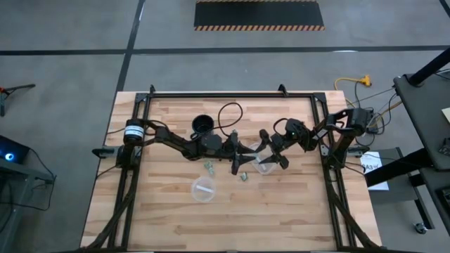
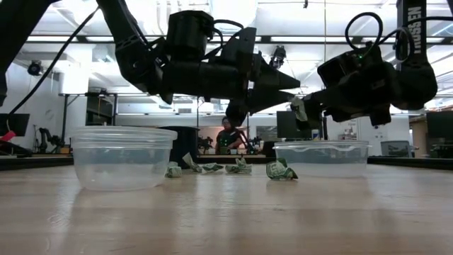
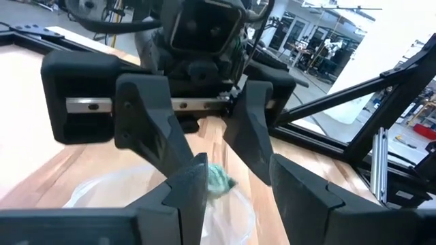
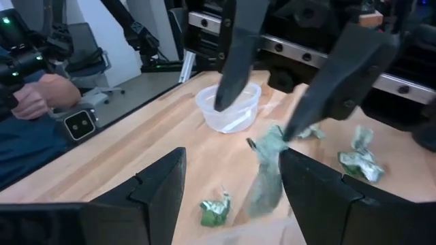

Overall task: Pick and place Stevia / Truvia into bins
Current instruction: Put the white stevia packet into the top transparent container, then put the green stevia packet into the top transparent container

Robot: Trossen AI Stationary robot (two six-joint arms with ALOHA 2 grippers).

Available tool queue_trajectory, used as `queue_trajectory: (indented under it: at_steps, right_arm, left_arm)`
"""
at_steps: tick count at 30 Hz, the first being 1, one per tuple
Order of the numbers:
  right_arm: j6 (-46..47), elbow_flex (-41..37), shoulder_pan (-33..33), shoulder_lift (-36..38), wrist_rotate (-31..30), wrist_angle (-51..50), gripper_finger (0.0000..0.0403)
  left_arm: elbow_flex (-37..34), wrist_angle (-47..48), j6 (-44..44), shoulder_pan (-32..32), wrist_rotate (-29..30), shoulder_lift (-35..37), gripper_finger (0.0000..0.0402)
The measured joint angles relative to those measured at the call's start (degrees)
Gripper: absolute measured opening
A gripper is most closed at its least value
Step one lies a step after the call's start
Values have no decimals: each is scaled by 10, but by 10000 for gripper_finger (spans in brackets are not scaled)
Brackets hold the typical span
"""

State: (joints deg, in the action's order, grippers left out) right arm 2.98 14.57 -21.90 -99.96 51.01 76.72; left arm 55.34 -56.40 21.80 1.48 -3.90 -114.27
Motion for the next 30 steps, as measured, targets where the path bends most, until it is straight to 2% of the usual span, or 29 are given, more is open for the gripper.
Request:
queue_trajectory:
  at_steps: [21,30]
  right_arm:
    - [0,-6,-6,1,0,1,224]
    - [0,-6,-6,1,0,0,224]
  left_arm:
    - [-7,8,-25,1,-1,8,141]
    - [-22,146,-75,3,-7,82,141]
